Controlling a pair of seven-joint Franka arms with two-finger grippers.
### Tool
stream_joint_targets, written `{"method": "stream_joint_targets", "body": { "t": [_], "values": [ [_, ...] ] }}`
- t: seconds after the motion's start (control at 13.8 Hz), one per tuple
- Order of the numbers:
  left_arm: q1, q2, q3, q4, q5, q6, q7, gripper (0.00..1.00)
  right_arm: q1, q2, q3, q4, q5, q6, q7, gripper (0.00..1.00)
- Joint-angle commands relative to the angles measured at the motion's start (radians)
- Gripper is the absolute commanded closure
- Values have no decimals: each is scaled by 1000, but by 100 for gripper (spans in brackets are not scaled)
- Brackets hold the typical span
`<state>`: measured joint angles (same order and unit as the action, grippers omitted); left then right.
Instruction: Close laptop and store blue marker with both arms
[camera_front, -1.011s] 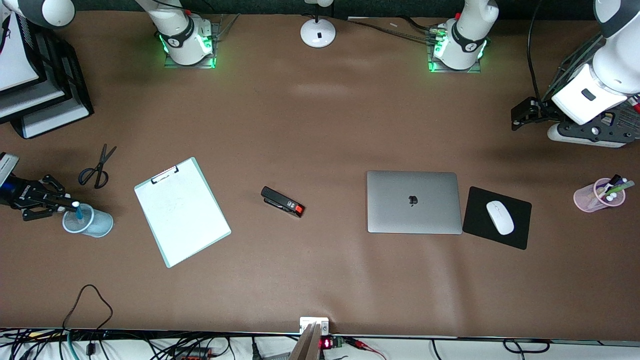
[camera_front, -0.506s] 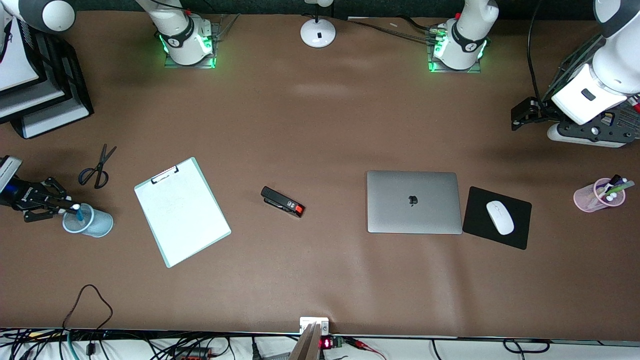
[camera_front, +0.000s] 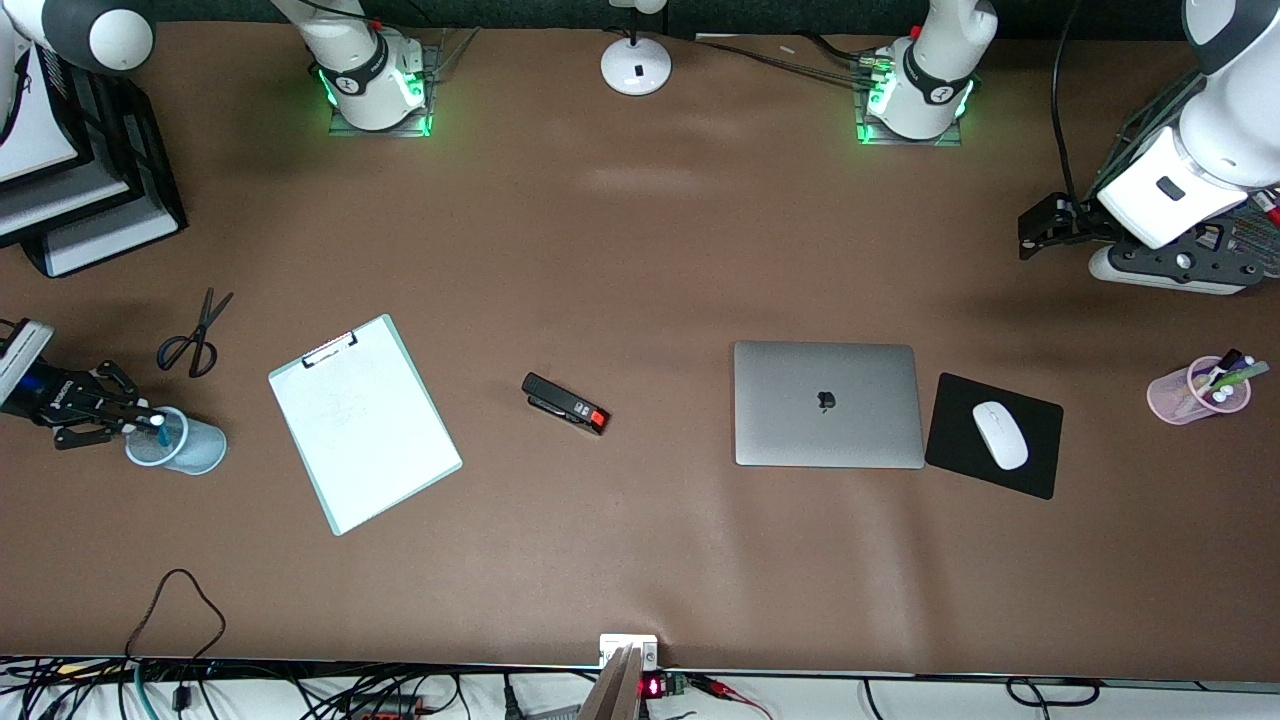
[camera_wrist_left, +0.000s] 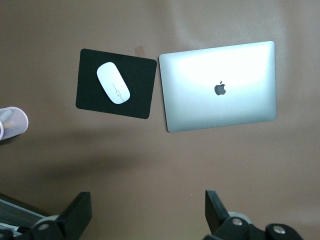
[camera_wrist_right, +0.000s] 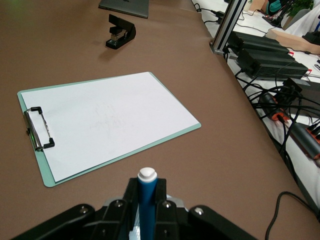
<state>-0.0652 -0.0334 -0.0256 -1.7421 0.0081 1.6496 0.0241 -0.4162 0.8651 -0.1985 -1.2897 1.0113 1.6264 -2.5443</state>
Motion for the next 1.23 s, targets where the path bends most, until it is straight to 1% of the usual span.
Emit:
{"method": "stream_joint_targets", "body": {
  "t": [0.0,0.29,0.36,0.43,0.51,0.58,0.72,0.79,1.01,1.16],
  "values": [
    [-1,-17,1,-8,-13,-10,16,0,-15,25,7,30,3,-2,-8,100],
    [-2,-17,1,-7,-13,-10,16,0,-15,25,2,30,-16,-2,-4,100],
    [-4,-17,1,-7,-13,-10,17,0,-15,25,2,30,-16,-3,-4,96],
    [-4,-17,1,-7,-13,-10,17,0,-15,23,1,30,-17,-3,-2,67],
    [-4,-17,-2,-7,-13,-10,16,0,-15,23,-4,30,-17,-2,1,31],
    [-4,-17,-4,-7,-13,-10,16,0,-15,23,-4,29,-19,-5,1,0],
    [-4,-17,-2,7,-13,-13,16,0,-15,22,-6,29,-28,-8,2,0],
    [-4,-16,-2,10,-13,-16,16,0,-15,15,-18,29,-28,-14,18,0],
    [-4,-14,-2,12,-13,-19,14,0,-9,-20,-25,32,-74,-52,145,0],
    [-4,-13,-2,12,-13,-19,14,0,-1,-46,-29,32,-83,-85,229,0]
  ]
}}
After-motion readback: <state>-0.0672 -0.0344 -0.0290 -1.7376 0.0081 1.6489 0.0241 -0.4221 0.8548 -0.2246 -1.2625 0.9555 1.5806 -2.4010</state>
